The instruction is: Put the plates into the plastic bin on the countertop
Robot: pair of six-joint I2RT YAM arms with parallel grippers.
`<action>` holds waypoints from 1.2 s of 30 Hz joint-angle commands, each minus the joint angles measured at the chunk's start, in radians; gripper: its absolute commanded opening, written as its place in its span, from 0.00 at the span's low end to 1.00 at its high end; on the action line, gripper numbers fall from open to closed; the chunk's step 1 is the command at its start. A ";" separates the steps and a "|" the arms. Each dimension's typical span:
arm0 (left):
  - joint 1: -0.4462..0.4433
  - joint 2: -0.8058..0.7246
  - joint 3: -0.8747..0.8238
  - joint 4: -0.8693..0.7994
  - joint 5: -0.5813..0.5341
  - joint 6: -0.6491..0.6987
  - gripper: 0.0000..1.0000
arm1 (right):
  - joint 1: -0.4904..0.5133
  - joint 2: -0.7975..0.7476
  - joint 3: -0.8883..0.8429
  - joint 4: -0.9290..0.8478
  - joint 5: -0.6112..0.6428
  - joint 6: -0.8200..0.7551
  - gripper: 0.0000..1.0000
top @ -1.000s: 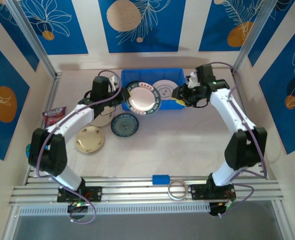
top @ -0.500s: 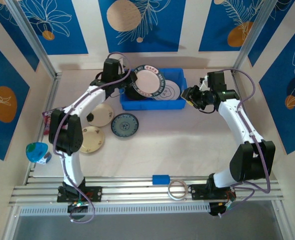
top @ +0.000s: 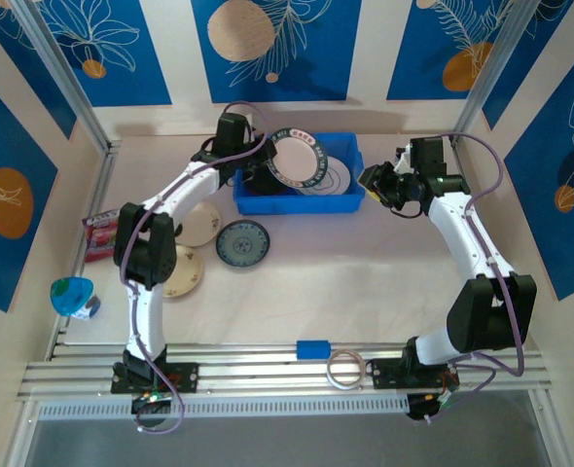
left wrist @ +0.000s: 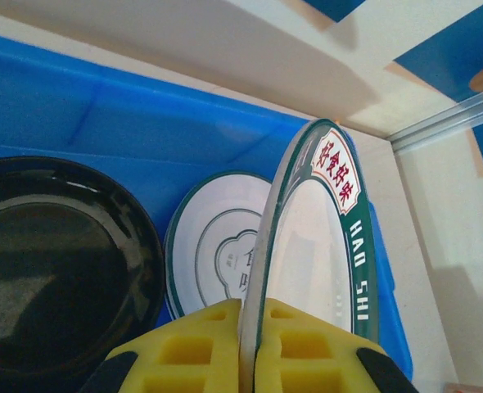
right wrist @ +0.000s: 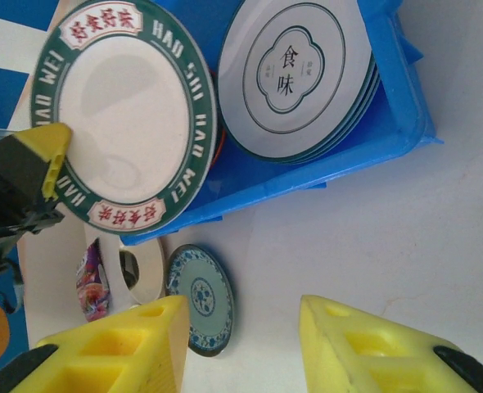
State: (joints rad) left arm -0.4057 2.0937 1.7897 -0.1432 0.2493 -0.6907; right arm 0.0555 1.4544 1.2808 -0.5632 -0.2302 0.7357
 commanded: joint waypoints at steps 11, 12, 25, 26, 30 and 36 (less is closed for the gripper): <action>-0.038 0.185 0.186 0.043 -0.002 -0.088 0.00 | -0.009 0.027 0.003 0.024 -0.048 0.032 0.41; -0.042 0.199 0.195 0.050 0.004 -0.100 0.00 | -0.007 0.031 0.006 0.024 -0.055 0.033 0.41; -0.090 0.316 0.283 -0.008 -0.047 -0.108 0.00 | 0.003 0.039 -0.015 0.022 -0.067 0.032 0.41; -0.091 0.324 0.288 -0.011 -0.046 -0.110 0.00 | 0.003 0.038 -0.017 0.022 -0.067 0.030 0.41; -0.094 0.353 0.319 -0.028 -0.047 -0.116 0.00 | 0.001 0.038 -0.023 0.022 -0.064 0.025 0.40; -0.095 0.396 0.371 -0.078 -0.036 -0.121 0.00 | 0.007 0.060 -0.020 0.022 -0.085 0.015 0.41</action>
State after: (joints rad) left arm -0.4915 2.4634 2.1040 -0.1871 0.2073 -0.8070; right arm 0.0528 1.4952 1.2655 -0.5381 -0.2798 0.7612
